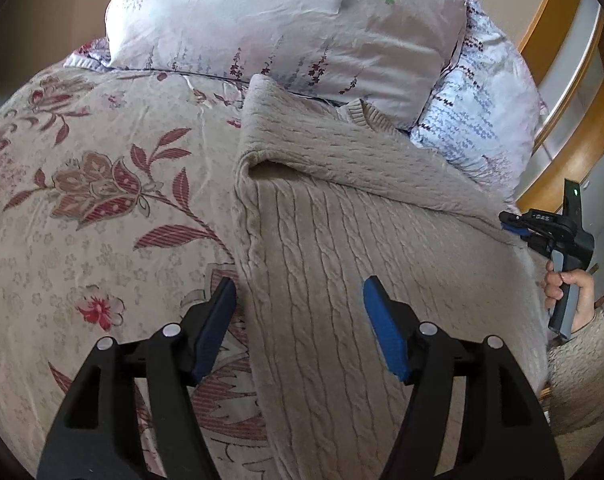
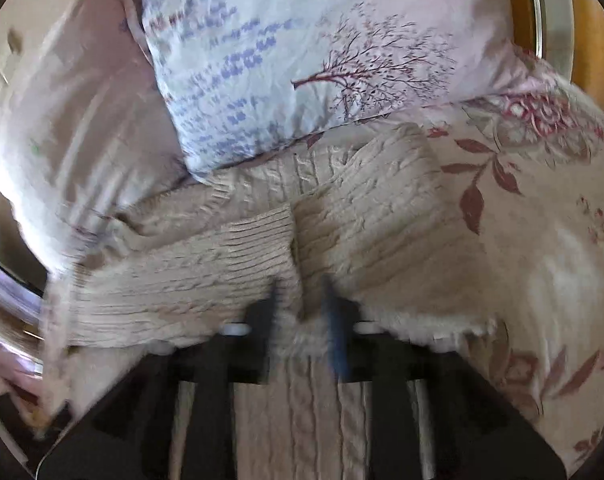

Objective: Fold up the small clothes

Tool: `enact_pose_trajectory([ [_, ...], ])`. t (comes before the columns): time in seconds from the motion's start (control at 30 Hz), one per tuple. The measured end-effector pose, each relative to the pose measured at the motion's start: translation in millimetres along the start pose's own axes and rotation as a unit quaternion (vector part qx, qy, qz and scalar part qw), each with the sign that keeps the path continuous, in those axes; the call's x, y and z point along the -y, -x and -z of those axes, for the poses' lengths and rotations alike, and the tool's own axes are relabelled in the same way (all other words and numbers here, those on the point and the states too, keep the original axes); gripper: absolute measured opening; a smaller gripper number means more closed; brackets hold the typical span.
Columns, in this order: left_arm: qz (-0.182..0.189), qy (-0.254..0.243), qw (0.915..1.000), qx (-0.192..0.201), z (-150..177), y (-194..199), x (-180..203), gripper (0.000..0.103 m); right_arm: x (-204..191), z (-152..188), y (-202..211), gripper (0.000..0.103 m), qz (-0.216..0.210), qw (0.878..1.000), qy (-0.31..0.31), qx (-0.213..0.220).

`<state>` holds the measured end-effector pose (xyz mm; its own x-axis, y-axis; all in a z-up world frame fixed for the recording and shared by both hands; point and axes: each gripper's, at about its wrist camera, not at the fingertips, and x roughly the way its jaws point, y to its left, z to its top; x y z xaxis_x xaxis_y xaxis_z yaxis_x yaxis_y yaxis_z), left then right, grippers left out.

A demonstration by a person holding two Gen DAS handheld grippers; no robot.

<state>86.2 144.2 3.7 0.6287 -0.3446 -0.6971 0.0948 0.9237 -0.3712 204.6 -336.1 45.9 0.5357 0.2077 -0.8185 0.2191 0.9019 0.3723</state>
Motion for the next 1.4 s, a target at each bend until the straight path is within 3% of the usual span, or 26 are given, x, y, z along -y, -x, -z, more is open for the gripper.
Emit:
enact_pose_trajectory([
  [0.07, 0.013, 0.008, 0.9999, 0.001, 1.9, 2.1, -2.6, 0.066, 5.9, 7.2, 21.8, 0.064, -0.024, 0.999, -0.007, 0.02],
  [0.23, 0.05, 0.027, 0.9984, 0.003, 8.8, 8.6, -9.2, 0.064, 41.2, 30.2, 61.6, 0.063, -0.05, 0.998, -0.029, 0.015],
  [0.5, 0.093, 0.052, 0.9943, 0.001, 24.5, 19.8, -16.7, 0.059, 94.1, 83.4, 90.1, 0.049, -0.093, 0.992, -0.084, -0.028],
  [0.83, 0.127, 0.073, 0.9892, -0.003, 51.2, 35.5, -18.5, 0.046, 93.7, 119.2, 92.7, 0.044, -0.145, 0.984, -0.084, -0.056],
  [1.0, 0.147, 0.064, 0.9871, -0.006, 67.2, 42.9, -12.0, 0.04, 91.5, 137.2, 96.3, 0.035, -0.182, 0.976, -0.085, -0.082],
  [1.23, 0.196, 0.064, 0.9785, -0.012, 85.0, 51.7, -4.5, 0.039, 76.8, 162.5, 105.9, 0.031, -0.217, 0.968, -0.055, -0.117],
  [1.33, 0.218, 0.076, 0.9725, -0.031, 93.8, 48.7, -5.2, 0.039, 69.5, 176.3, 110.5, 0.026, -0.233, 0.962, -0.04, -0.136],
  [1.4, 0.221, 0.079, 0.9716, -0.032, 99.1, 48.1, -6.2, 0.032, 64.2, 183.3, 115.0, 0.022, -0.235, 0.962, -0.025, -0.141],
])
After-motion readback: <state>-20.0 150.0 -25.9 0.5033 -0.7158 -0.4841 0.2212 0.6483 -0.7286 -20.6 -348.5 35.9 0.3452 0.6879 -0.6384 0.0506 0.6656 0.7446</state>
